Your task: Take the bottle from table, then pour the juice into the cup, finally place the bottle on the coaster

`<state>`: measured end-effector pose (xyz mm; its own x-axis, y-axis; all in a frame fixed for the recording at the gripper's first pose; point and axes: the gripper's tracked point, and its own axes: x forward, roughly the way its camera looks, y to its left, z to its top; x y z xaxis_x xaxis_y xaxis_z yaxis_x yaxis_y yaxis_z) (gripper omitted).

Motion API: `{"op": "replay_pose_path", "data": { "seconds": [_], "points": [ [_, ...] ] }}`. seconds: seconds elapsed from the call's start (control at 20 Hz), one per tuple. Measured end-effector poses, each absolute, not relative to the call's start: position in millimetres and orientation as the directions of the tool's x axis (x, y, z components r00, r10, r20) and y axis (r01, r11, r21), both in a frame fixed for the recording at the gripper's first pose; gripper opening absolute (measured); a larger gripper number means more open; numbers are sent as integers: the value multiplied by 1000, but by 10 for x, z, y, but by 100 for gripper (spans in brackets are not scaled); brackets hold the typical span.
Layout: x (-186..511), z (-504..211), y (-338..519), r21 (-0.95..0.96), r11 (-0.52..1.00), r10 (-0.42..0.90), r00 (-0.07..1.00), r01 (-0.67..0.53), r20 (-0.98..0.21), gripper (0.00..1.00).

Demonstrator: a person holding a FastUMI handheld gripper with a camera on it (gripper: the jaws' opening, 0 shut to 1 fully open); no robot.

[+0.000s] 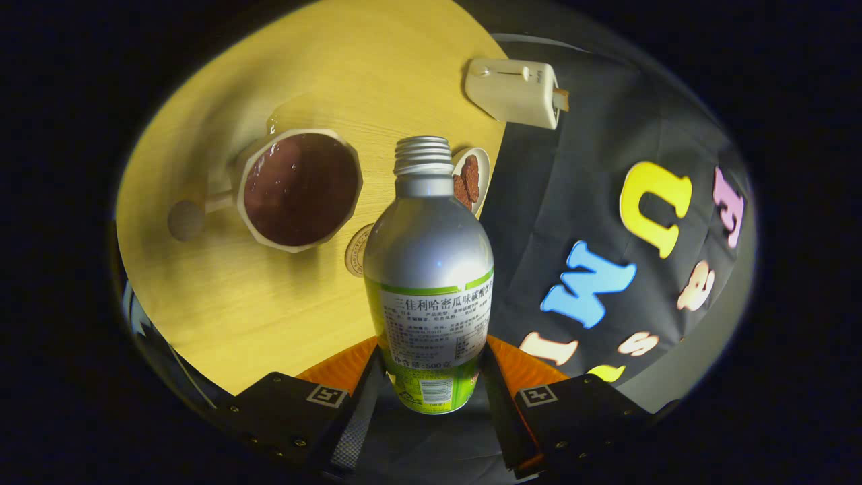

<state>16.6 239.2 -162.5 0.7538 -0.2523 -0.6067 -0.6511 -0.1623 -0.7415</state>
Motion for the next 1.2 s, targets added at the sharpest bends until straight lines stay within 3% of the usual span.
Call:
{"op": "replay_pose_path", "data": {
  "seconds": [0.35, 0.6, 0.85, 1.2],
  "points": [
    [-75, -1698, 2376, -655, 397, -100, 680, -642, -727, 78],
    [-190, -1609, 2355, -554, 593, 34, 705, -585, -708, 78],
    [-136, -1486, 1994, -411, 803, 83, 764, -432, -640, 78],
    [45, -1501, 1462, -222, 926, 140, 824, -305, -549, 78]
  ]
}}
